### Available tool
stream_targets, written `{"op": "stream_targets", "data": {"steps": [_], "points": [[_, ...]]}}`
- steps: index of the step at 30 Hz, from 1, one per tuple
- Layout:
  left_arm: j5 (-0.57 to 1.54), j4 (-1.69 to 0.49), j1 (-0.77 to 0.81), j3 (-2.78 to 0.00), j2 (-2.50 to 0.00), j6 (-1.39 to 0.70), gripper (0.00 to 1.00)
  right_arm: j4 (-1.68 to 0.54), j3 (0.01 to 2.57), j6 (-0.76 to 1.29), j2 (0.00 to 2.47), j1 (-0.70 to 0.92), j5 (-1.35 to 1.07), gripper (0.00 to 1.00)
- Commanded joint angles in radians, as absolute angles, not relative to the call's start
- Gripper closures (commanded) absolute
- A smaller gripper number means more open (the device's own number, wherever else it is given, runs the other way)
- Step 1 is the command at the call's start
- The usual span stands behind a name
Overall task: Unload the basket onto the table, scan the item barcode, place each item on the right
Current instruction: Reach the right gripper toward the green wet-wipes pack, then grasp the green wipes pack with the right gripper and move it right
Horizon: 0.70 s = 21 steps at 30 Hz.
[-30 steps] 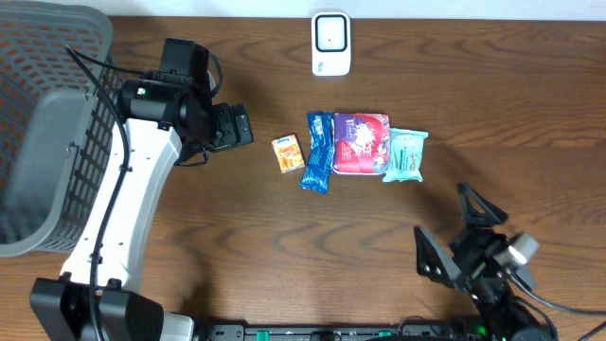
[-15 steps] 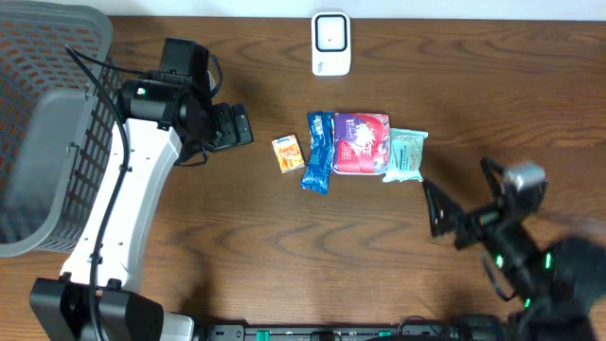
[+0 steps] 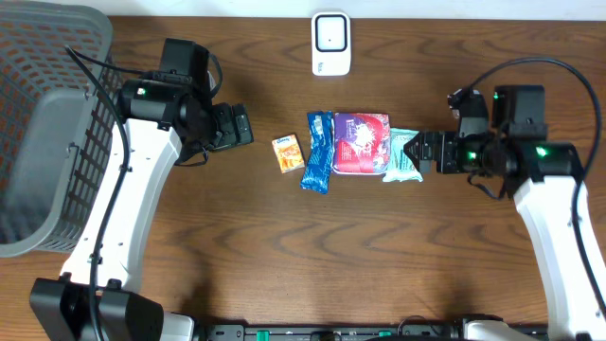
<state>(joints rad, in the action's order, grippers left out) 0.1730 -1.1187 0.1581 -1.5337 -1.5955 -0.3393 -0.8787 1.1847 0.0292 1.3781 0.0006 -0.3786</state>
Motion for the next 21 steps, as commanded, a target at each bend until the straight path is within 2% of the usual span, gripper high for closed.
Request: {"op": "stream_targets", "data": {"steps": [1,6,14,17,21], "points": [[0.163,-1.122,0.154,-1.539,-1.600,-0.333,0.02,-0.857,1.215,0.053,1.464,-0.056,-0.372,0.01],[0.163,-1.123,0.154,-1.539,-1.600,-0.333,0.02,-0.788,1.215,0.054,1.628,-0.148,-0.486,0.01],[0.163,-1.122,0.154,-1.539,-1.600,-0.333,0.02,-0.727,1.214,0.035,1.829,-0.148,-0.556,0.01],[0.163,-1.122,0.154,-1.539,-1.600,-0.333,0.02,-0.710,1.214,0.050,1.880,-0.148,-0.560,0.15],[0.163,-1.122,0.154,-1.539,-1.600,-0.333,0.02,-0.688,1.214,0.051,1.940,-0.148,-0.636,0.22]]}}
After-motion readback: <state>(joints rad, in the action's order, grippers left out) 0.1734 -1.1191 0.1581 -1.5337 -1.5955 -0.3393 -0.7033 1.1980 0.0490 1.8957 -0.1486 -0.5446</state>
